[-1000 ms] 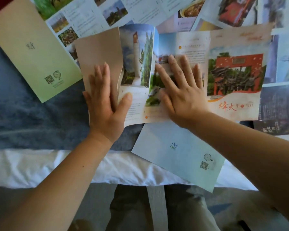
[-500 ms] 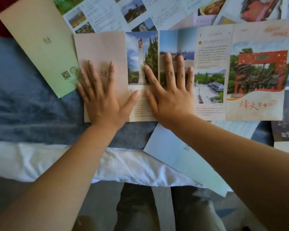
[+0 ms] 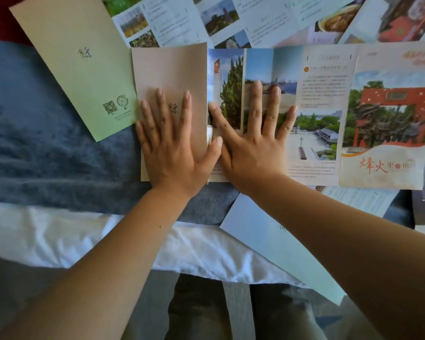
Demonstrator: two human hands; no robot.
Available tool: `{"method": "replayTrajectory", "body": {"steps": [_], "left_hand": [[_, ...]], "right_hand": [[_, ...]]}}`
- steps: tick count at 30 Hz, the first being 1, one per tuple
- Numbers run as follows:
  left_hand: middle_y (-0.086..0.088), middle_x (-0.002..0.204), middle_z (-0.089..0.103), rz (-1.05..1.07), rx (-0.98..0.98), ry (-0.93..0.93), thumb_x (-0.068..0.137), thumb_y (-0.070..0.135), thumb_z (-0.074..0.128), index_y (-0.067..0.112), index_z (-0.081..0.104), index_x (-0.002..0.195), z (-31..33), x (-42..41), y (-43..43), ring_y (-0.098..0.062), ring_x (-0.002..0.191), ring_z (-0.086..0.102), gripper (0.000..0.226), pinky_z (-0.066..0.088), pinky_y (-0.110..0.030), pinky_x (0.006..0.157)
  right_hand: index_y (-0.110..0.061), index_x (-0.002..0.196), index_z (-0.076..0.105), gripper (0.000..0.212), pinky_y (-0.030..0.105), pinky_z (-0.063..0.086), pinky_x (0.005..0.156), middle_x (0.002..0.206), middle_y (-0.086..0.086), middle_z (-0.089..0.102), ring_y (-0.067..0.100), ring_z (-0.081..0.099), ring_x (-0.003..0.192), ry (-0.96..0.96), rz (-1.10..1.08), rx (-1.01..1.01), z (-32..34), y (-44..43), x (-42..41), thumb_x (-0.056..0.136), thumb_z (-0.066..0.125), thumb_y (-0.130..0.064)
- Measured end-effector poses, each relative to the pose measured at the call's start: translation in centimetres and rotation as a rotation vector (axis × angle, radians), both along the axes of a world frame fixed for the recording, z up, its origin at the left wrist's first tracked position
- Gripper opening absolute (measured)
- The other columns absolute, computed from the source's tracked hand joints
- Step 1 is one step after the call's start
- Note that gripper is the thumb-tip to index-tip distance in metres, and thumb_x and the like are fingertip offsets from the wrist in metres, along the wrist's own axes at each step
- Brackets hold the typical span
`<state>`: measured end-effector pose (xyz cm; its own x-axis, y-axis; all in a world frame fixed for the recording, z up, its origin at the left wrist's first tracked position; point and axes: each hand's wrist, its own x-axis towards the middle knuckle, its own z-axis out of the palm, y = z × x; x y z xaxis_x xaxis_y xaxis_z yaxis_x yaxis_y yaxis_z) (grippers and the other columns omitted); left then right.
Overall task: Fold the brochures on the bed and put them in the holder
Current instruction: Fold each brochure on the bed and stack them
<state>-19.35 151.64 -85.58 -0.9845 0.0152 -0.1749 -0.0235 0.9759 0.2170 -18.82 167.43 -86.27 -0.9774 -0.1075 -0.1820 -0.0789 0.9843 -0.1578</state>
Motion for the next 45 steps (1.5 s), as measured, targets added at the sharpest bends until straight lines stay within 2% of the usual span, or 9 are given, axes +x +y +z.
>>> {"method": "replayTrajectory", "body": {"steps": [4, 8, 12, 17, 26, 32, 36, 38, 45], "left_hand": [[-0.019, 0.171, 0.002, -0.013, -0.016, 0.018, 0.095, 0.068, 0.029, 0.028, 0.01, 0.165, -0.4, 0.2, 0.4, -0.046, 0.156, -0.002, 0.083, 0.001, -0.062, 0.125], [-0.022, 0.171, 0.003, -0.037, -0.069, 0.014, 0.095, 0.066, 0.02, 0.025, 0.007, 0.165, -0.9, 0.5, 0.0, -0.048, 0.156, -0.001, 0.082, 0.004, -0.066, 0.123], [-0.023, 0.17, 0.004, -0.036, -0.08, 0.022, 0.095, 0.065, 0.015, 0.023, 0.007, 0.165, -1.2, 0.5, 0.2, -0.051, 0.155, 0.0, 0.082, 0.006, -0.068, 0.122], [-0.025, 0.17, 0.004, -0.044, -0.098, 0.003, 0.096, 0.062, 0.019, 0.023, 0.006, 0.165, -1.1, 0.3, 1.0, -0.052, 0.154, 0.002, 0.08, 0.006, -0.068, 0.122], [-0.021, 0.171, 0.004, -0.166, 0.077, -0.028, 0.095, 0.058, 0.022, 0.02, 0.006, 0.165, 1.0, 0.9, 9.3, -0.047, 0.156, 0.002, 0.081, 0.002, -0.068, 0.122], [-0.02, 0.171, -0.001, -0.206, 0.085, -0.072, 0.096, 0.06, 0.019, 0.024, 0.001, 0.165, 1.8, 1.8, 14.0, -0.045, 0.157, -0.001, 0.08, 0.003, -0.07, 0.122], [-0.018, 0.172, -0.005, -0.235, 0.071, -0.078, 0.094, 0.063, 0.021, 0.028, 0.001, 0.165, 1.7, 2.2, 15.3, -0.045, 0.157, -0.004, 0.082, 0.003, -0.069, 0.122], [-0.018, 0.172, -0.005, -0.24, 0.042, -0.076, 0.093, 0.065, 0.019, 0.028, 0.002, 0.165, 1.8, 2.2, 15.5, -0.045, 0.157, -0.004, 0.083, 0.003, -0.068, 0.122], [-0.019, 0.171, -0.007, -0.217, 0.023, -0.087, 0.095, 0.06, 0.028, 0.028, -0.001, 0.165, 2.2, 2.5, 17.7, -0.047, 0.156, -0.005, 0.082, 0.003, -0.068, 0.122]], "right_hand": [[-0.046, 0.162, 0.019, 0.058, 0.066, 0.007, 0.123, 0.172, 0.018, 0.003, 0.046, -0.001, 0.157, -0.02, 0.0, -0.074, 0.6, 1.1, -0.1, 0.106, 0.027, -0.058], [-0.022, 0.15, 0.05, 0.051, 0.052, 0.033, 0.114, 0.162, 0.009, 0.039, 0.032, 0.03, 0.151, 0.046, -0.009, -0.258, 1.7, 6.2, -0.5, 0.101, 0.047, -0.034], [-0.037, 0.161, 0.028, 0.059, 0.051, 0.016, 0.125, 0.171, 0.008, 0.016, 0.031, 0.012, 0.158, 0.008, -0.066, -0.034, 1.9, 12.3, 1.2, 0.104, 0.035, -0.052], [-0.041, 0.165, 0.007, 0.061, 0.043, -0.006, 0.129, 0.174, 0.003, -0.003, 0.026, -0.004, 0.16, -0.061, -0.079, 0.001, 1.5, 15.9, 3.1, 0.107, 0.023, -0.057], [-0.04, 0.165, 0.013, 0.061, 0.038, -0.01, 0.127, 0.174, 0.002, 0.0, 0.025, -0.003, 0.16, -0.043, -0.144, -0.036, 1.2, 15.1, 3.4, 0.107, 0.027, -0.055], [-0.024, 0.164, 0.025, 0.061, 0.038, -0.005, 0.128, 0.174, 0.008, 0.0, 0.028, -0.003, 0.16, -0.084, -0.138, -0.246, 2.8, 17.0, 3.0, 0.107, 0.043, -0.033], [-0.028, 0.166, 0.009, 0.085, 0.054, -0.012, 0.124, 0.171, 0.019, -0.015, 0.038, -0.013, 0.158, -0.072, -0.246, 0.112, 3.5, 19.2, 3.6, 0.098, 0.032, -0.074], [-0.032, 0.166, 0.003, 0.088, 0.052, -0.013, 0.125, 0.171, 0.017, -0.015, 0.035, -0.014, 0.158, -0.102, -0.275, 0.113, 3.6, 20.6, 3.9, 0.096, 0.024, -0.081], [-0.018, 0.166, 0.011, 0.058, 0.032, 0.001, 0.129, 0.174, 0.001, 0.004, 0.017, -0.003, 0.16, -0.121, -0.262, -0.285, 2.9, 24.5, 4.5, 0.112, 0.027, -0.033]]}}
